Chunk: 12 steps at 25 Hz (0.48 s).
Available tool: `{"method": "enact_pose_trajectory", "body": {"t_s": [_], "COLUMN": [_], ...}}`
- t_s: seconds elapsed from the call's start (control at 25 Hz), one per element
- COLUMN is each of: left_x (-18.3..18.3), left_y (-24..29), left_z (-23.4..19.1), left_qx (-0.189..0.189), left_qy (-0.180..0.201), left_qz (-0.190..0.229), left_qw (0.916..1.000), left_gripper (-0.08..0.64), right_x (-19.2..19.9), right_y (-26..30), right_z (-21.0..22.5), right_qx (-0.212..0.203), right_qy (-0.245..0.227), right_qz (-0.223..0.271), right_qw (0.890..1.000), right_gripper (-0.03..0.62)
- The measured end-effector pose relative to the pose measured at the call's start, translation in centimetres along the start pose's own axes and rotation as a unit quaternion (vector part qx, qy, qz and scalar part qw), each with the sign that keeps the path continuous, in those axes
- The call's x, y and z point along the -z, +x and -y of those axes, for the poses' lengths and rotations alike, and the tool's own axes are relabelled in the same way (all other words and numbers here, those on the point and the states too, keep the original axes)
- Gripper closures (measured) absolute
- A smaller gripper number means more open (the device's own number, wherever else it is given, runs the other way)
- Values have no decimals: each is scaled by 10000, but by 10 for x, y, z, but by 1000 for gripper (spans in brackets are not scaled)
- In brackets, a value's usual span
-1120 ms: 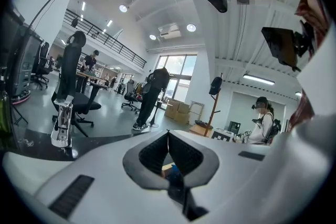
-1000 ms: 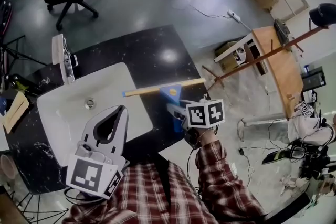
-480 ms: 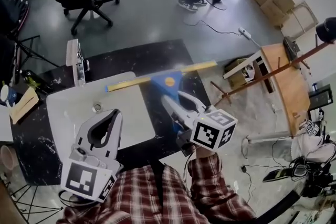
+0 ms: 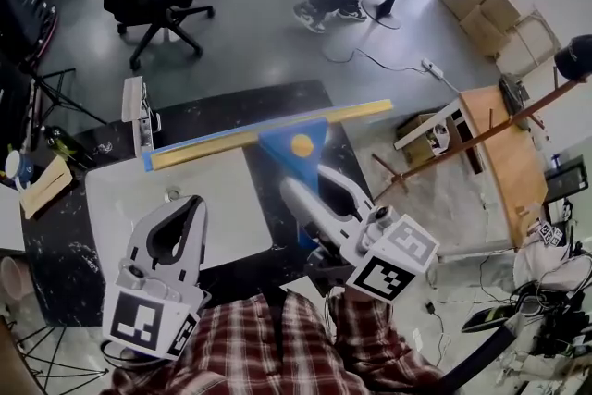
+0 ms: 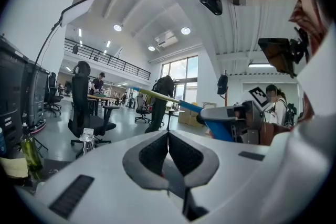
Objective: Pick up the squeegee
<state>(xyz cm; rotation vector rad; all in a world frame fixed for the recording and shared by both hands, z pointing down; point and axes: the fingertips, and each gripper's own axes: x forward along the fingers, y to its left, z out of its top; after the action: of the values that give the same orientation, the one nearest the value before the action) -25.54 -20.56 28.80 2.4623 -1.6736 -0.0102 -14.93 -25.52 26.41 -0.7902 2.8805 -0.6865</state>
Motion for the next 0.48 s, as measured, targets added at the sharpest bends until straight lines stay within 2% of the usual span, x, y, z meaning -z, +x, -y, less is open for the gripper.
{"method": "enact_pose_trajectory", "body": {"t_s": [0.24, 0.48], "left_x": [1, 2], "left_y": [0, 3], "left_z": [0, 7], "left_qx": [-27, 33], "left_qy": [-26, -13], "left_qz": [-5, 17], "left_qw": [10000, 10000], "left_gripper": [549, 549], "right_x": [-9, -4], "right_y": [-9, -13], "right_z": [-18, -12], "right_qx": [-171, -26], "right_qy": [-84, -30], "right_qz": [161, 241], "right_qw": [9997, 9997], "right_gripper": [457, 457]}}
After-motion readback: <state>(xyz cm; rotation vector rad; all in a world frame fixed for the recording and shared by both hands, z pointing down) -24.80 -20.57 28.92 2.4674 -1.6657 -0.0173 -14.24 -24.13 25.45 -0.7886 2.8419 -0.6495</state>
